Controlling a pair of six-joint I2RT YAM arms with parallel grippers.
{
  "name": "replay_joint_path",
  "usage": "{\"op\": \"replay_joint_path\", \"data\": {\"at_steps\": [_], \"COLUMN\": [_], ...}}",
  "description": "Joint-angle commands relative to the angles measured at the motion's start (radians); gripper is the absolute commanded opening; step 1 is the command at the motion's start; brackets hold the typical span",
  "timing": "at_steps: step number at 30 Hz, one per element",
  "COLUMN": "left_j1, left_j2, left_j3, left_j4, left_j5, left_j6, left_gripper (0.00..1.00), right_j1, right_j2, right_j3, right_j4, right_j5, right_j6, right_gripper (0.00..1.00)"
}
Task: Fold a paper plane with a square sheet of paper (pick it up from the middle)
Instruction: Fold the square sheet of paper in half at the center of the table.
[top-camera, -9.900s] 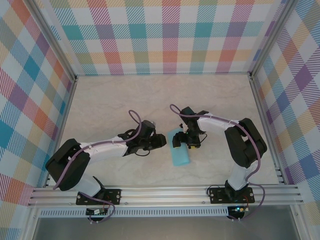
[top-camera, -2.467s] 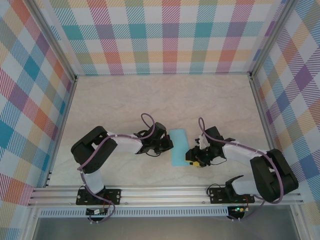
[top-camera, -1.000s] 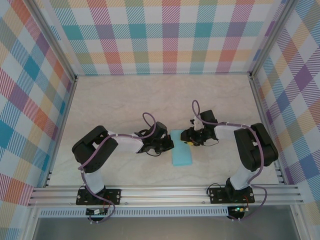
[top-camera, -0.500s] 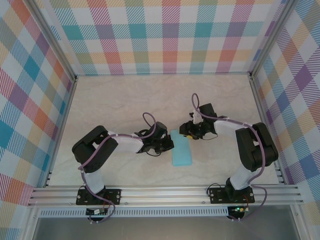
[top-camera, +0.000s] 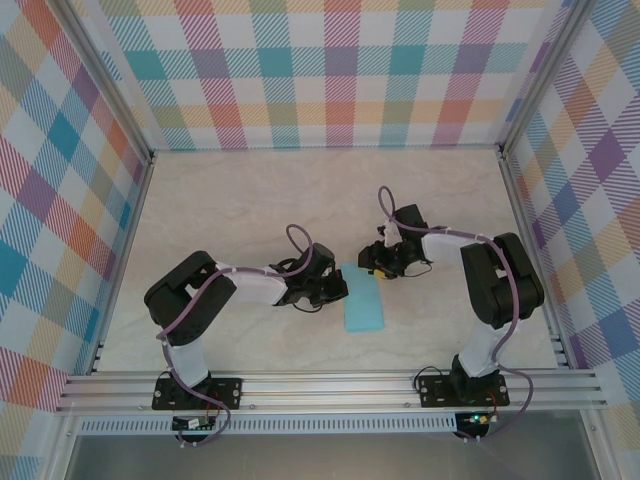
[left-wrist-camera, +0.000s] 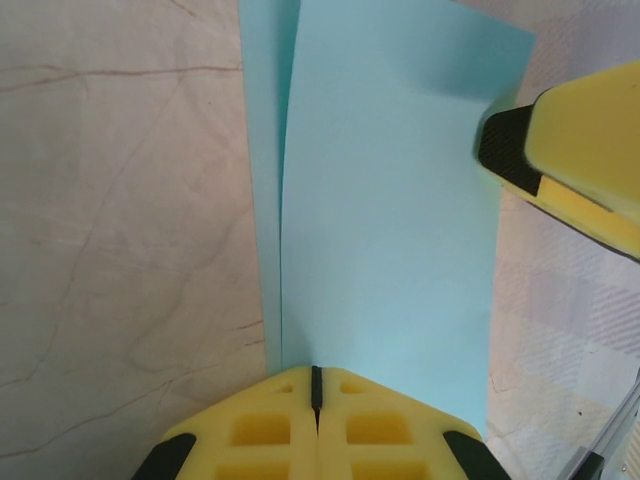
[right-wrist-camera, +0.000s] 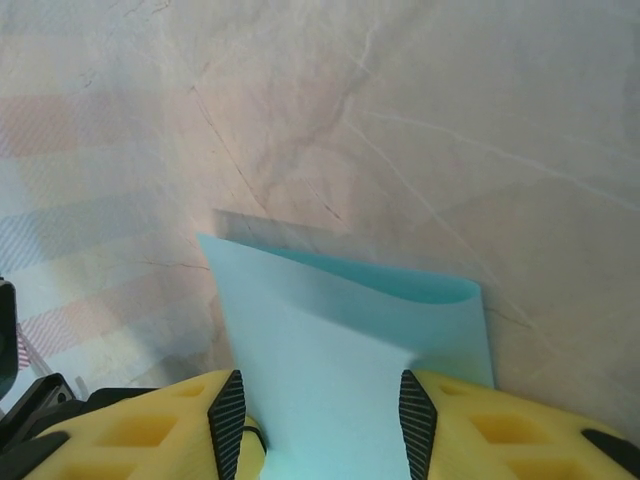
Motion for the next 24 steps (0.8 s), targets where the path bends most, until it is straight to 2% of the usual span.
{"op": "replay_joint_path", "data": {"at_steps": [1,7,13,18,24], "left_j1": [-0.012,-0.012,-0.013,-0.012,-0.012], "left_j2": [0.035,0.033,0.034,0.034,0.031], "left_j3": [-0.010,-0.006,-0.005,-0.006,-0.005], "left_j4": [-0.130,-0.132,-0.136,-0.138,-0.146], "left_j5": [0.001,-0.002,-0.003,-0.005,-0.008], "left_j6": [0.018,0.020,0.022,0.023,0.025], "left_gripper": [0.00,0.00,0.00,0.00,0.00], "right_j1": [0.002,-0.006,-0.015,-0.029,-0.041], "right_j2": [-0.031,0.041,0.110,0.113,0.042], "right_j3": [0.067,0.118,0.088,0.062,0.135], "right_j4": [-0.068,-0.062,-0.013,0.012,-0.057], "right_j5": [0.029,0.017,-0.001,-0.008,-0.050], "right_j6": [-0.028,-0.033,-0.010,0.001,-0.033], "right_gripper": [0.48,0.47,0.47,0.46,0.47]}}
